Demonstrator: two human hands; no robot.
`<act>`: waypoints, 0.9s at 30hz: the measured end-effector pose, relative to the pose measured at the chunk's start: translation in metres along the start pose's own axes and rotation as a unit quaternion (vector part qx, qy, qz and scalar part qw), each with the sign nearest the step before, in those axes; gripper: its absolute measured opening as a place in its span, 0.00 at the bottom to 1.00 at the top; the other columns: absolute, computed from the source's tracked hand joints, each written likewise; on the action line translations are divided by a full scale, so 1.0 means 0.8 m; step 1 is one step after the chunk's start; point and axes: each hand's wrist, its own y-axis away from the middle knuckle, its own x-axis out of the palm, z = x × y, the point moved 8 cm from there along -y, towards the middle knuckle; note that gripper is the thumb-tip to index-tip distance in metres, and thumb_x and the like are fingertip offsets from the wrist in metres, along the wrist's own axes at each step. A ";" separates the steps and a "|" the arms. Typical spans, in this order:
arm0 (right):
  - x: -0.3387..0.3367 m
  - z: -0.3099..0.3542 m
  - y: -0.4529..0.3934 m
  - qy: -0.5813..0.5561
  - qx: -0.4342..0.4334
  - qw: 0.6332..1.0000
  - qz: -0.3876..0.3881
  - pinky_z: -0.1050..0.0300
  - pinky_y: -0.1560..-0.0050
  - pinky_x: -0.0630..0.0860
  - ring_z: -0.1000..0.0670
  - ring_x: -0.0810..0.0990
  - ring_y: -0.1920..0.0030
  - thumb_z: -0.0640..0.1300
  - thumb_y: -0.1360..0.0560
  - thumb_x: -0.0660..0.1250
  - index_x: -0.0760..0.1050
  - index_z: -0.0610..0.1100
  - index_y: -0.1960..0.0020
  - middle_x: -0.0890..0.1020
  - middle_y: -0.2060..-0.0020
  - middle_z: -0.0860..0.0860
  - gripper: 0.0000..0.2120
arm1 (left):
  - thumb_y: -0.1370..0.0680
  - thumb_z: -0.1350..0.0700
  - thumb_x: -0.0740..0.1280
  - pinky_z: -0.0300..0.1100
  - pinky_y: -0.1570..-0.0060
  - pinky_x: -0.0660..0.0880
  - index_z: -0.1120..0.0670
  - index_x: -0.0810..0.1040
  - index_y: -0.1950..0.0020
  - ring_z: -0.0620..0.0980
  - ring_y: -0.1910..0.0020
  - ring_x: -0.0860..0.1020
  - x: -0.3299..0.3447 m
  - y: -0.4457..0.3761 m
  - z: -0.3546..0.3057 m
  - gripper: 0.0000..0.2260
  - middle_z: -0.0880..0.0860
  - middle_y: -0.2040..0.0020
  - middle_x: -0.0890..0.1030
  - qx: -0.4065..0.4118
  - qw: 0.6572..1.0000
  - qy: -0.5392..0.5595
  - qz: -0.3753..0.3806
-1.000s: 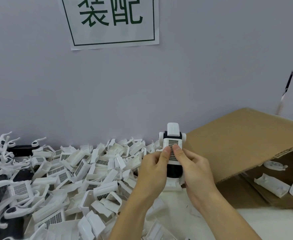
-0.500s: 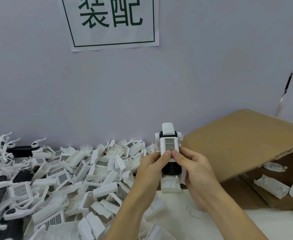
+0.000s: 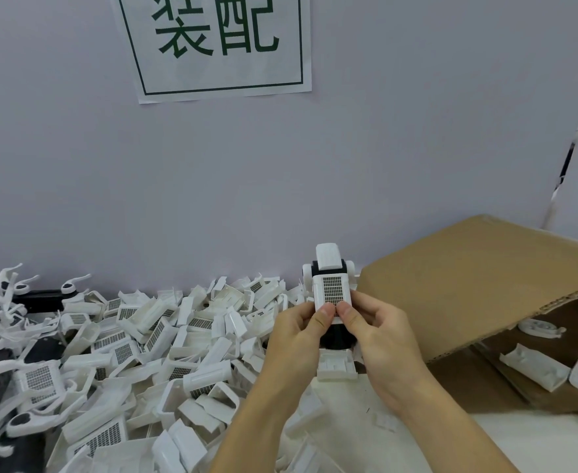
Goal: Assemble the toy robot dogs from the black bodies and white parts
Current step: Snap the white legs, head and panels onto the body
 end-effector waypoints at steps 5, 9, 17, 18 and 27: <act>0.000 0.004 -0.001 -0.013 -0.015 1.000 0.015 0.57 0.48 0.83 0.52 0.86 0.46 0.40 0.21 0.69 0.83 0.48 0.42 0.88 0.49 0.52 0.10 | 0.17 0.54 0.64 0.49 0.52 0.83 0.56 0.85 0.43 0.56 0.48 0.86 -0.004 -0.001 0.000 0.11 0.58 0.49 0.87 -0.020 0.998 0.061 -0.021; -0.009 0.012 0.000 0.121 -0.078 0.989 -0.040 0.62 0.51 0.81 0.59 0.84 0.47 0.47 0.23 0.73 0.81 0.55 0.42 0.86 0.51 0.60 0.11 | 0.18 0.51 0.67 0.50 0.45 0.81 0.56 0.85 0.43 0.56 0.47 0.86 -0.007 -0.001 -0.002 0.12 0.58 0.49 0.87 -0.023 0.994 0.087 -0.060; 0.007 0.021 0.011 0.275 -0.156 0.947 -0.051 0.62 0.52 0.79 0.61 0.79 0.48 0.53 0.28 0.75 0.76 0.61 0.41 0.80 0.51 0.62 0.17 | 0.22 0.33 0.55 0.50 0.43 0.78 0.43 0.79 0.32 0.51 0.37 0.82 0.020 0.005 -0.006 0.26 0.50 0.37 0.84 -0.070 0.987 0.145 0.026; 0.004 0.024 0.012 0.279 -0.163 0.944 -0.068 0.60 0.53 0.79 0.60 0.79 0.50 0.54 0.28 0.75 0.76 0.60 0.43 0.80 0.52 0.61 0.15 | 0.21 0.33 0.55 0.47 0.47 0.79 0.42 0.79 0.33 0.50 0.38 0.82 0.022 0.006 -0.006 0.24 0.48 0.38 0.84 -0.073 0.989 0.122 0.033; -0.024 0.020 0.001 0.202 -0.116 0.967 -0.100 0.66 0.60 0.77 0.60 0.82 0.57 0.53 0.24 0.67 0.77 0.57 0.43 0.83 0.58 0.61 0.10 | 0.19 0.56 0.64 0.45 0.61 0.76 0.58 0.79 0.63 0.49 0.65 0.81 -0.065 0.008 -0.033 0.14 0.53 0.65 0.82 -0.013 0.972 -0.050 -0.229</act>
